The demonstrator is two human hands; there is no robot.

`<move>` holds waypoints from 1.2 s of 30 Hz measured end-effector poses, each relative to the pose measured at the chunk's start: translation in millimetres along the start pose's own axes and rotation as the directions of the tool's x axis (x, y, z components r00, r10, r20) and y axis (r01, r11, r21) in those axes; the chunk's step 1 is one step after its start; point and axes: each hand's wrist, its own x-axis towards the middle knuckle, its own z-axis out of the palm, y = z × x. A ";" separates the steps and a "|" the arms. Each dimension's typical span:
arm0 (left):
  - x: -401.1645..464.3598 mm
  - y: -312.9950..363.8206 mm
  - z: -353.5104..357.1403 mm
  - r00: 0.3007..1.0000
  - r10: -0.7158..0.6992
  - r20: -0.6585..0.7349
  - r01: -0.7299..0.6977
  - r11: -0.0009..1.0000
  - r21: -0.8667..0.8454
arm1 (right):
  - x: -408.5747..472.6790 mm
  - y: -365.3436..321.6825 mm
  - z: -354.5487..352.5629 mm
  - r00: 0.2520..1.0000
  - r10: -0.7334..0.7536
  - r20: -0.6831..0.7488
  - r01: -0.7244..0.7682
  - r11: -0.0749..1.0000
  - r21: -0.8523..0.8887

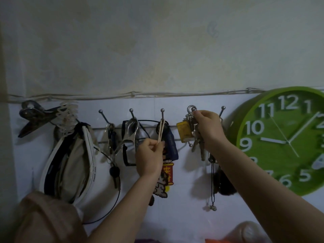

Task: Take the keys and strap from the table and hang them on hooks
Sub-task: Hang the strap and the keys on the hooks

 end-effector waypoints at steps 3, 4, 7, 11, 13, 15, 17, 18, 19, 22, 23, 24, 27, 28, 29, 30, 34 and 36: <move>-2.4 -0.9 -5.6 0.998 0.052 0.030 -0.052 0.999 0.001 | 10.5 -3.6 0.5 0.999 0.046 -0.018 -0.047 0.997 -0.060; -2.4 -1.7 -7.4 0.996 0.076 0.037 -0.077 0.997 0.017 | 13.0 -3.1 -0.4 0.998 0.064 -0.016 -0.065 0.994 -0.089; -5.2 -6.4 -12.7 0.988 0.145 0.055 -0.149 0.985 0.083 | 14.8 7.9 -2.7 0.989 0.143 0.031 -0.139 0.984 -0.111; -11.4 -15.3 -18.4 0.980 0.196 0.039 -0.200 0.962 0.185 | 8.4 29.3 -0.5 0.968 0.203 0.146 -0.190 0.977 -0.097; -13.6 -18.1 -20.6 0.969 0.240 0.061 -0.248 0.937 0.247 | 8.8 39.4 3.6 0.955 0.238 0.176 -0.221 0.969 -0.108; -15.7 -20.9 -22.4 0.948 0.304 0.090 -0.317 0.891 0.325 | 10.1 46.5 8.2 0.952 0.267 0.148 -0.250 0.960 -0.126; -17.7 -24.9 -24.8 0.930 0.352 0.107 -0.365 0.848 0.384 | 11.5 49.0 12.8 0.956 0.283 0.073 -0.269 0.950 -0.157; -19.0 -26.9 -26.0 0.925 0.365 0.109 -0.377 0.837 0.396 | 12.1 48.3 14.8 0.956 0.290 0.044 -0.278 0.942 -0.188; -20.6 -28.8 -27.3 0.923 0.368 0.112 -0.381 0.833 0.402 | 12.7 46.5 16.7 0.955 0.297 0.024 -0.285 0.933 -0.219; -23.9 -32.8 -33.6 0.917 0.375 0.135 -0.396 0.818 0.418 | 13.8 42.9 22.7 0.941 0.337 0.010 -0.328 0.921 -0.211; -24.7 -33.3 -36.2 0.913 0.379 0.150 -0.405 0.803 0.437 | 11.5 42.7 25.2 0.935 0.355 0.021 -0.346 0.922 -0.172; -25.4 -34.0 -39.1 0.908 0.384 0.166 -0.416 0.779 0.469 | 8.0 43.7 27.4 0.936 0.352 0.025 -0.345 0.927 -0.145; -26.9 -38.2 -47.8 0.890 0.371 0.266 -0.454 0.658 0.601 | -2.2 50.1 27.3 0.975 0.200 -0.098 -0.218 0.948 -0.230; -27.8 -39.7 -50.4 0.884 0.360 0.297 -0.465 0.617 0.635 | -7.5 52.1 24.2 0.982 0.123 -0.143 -0.163 0.934 -0.319; -28.7 -41.6 -52.6 0.878 0.354 0.322 -0.476 0.574 0.666 | -13.3 54.8 19.8 0.985 0.053 -0.167 -0.120 0.901 -0.418; -29.6 -43.9 -54.1 0.868 0.360 0.341 -0.491 0.526 0.694 | -19.7 58.1 14.9 0.986 -0.003 -0.167 -0.086 0.851 -0.518; -37.8 -51.5 -54.2 0.840 0.366 0.401 -0.523 0.346 0.779 | -51.9 74.0 1.2 0.997 -0.071 -0.029 0.019 0.603 -0.798; -43.7 -49.3 -55.5 0.841 0.345 0.416 -0.517 0.290 0.805 | -69.0 76.4 -3.4 0.999 -0.039 0.033 0.049 0.536 -0.843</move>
